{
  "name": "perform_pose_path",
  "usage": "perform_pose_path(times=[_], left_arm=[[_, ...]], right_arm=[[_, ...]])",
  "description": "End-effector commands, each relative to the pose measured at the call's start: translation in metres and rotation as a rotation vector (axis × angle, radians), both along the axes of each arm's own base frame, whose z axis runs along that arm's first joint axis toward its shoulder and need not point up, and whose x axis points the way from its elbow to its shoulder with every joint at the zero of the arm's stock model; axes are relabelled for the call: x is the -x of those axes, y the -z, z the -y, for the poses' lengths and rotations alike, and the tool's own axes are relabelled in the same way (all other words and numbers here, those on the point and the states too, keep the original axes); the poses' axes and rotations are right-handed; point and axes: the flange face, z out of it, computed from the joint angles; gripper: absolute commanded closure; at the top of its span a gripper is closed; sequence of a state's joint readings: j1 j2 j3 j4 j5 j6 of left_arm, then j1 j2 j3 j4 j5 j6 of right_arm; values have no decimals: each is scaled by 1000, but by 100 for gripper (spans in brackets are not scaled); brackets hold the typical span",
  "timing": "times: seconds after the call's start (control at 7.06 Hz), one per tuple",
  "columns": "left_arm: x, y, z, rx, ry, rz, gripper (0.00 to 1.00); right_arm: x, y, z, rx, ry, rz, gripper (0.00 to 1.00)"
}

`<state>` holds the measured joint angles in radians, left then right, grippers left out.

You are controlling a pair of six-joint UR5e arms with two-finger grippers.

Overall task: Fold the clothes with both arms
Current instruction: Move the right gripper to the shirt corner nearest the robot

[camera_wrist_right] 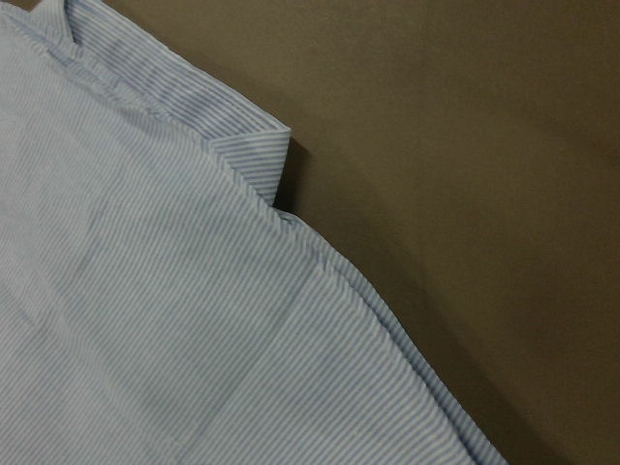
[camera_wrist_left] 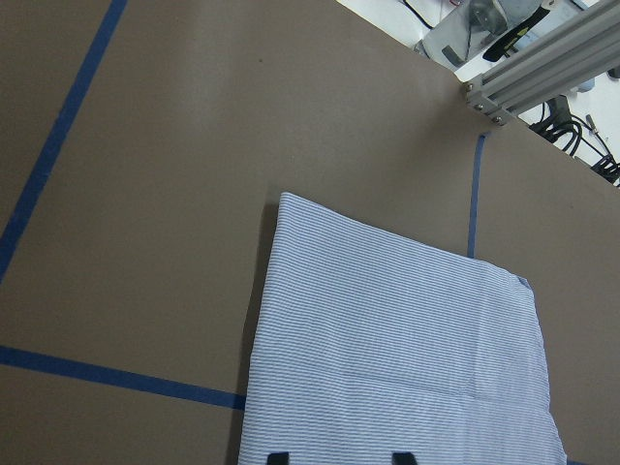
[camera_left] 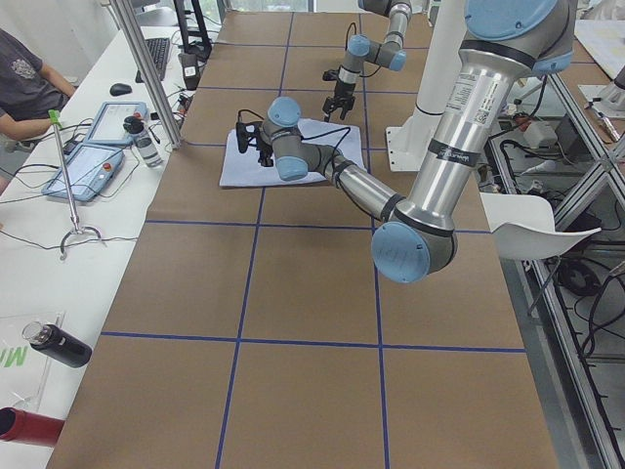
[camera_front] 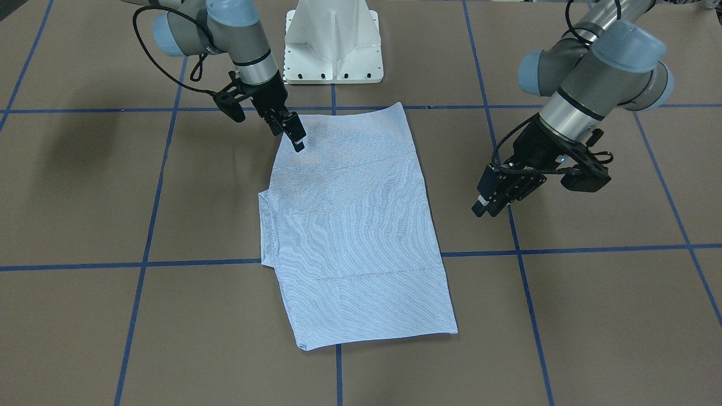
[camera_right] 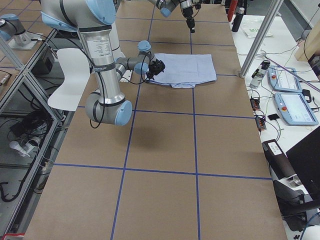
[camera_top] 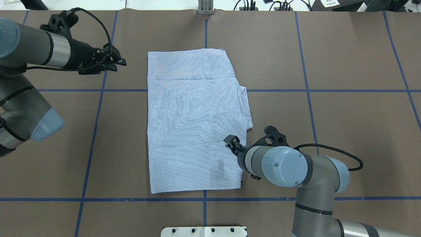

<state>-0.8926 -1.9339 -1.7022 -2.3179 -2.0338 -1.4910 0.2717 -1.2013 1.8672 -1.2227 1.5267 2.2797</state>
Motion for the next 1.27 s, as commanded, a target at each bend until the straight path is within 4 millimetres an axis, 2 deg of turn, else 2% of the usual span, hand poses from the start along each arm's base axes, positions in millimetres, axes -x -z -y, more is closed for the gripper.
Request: perform_pose_path(times=[0.0, 0.42, 0.85, 0.99, 1.13], left_arm=[[0, -1, 0, 1, 1, 2, 54], [-1, 0, -1, 0, 0, 1, 54], [-1, 0, -1, 0, 0, 1, 54], [0, -1, -1, 1, 0, 2, 54], [0, -1, -1, 1, 0, 2, 54]], right_arm=[[8, -14, -20, 16, 13, -12, 0], [14, -23, -32, 25, 31, -27, 2], [20, -26, -39, 28, 44, -36, 12], [20, -26, -39, 28, 44, -36, 20], [21, -25, -40, 29, 45, -34, 36]])
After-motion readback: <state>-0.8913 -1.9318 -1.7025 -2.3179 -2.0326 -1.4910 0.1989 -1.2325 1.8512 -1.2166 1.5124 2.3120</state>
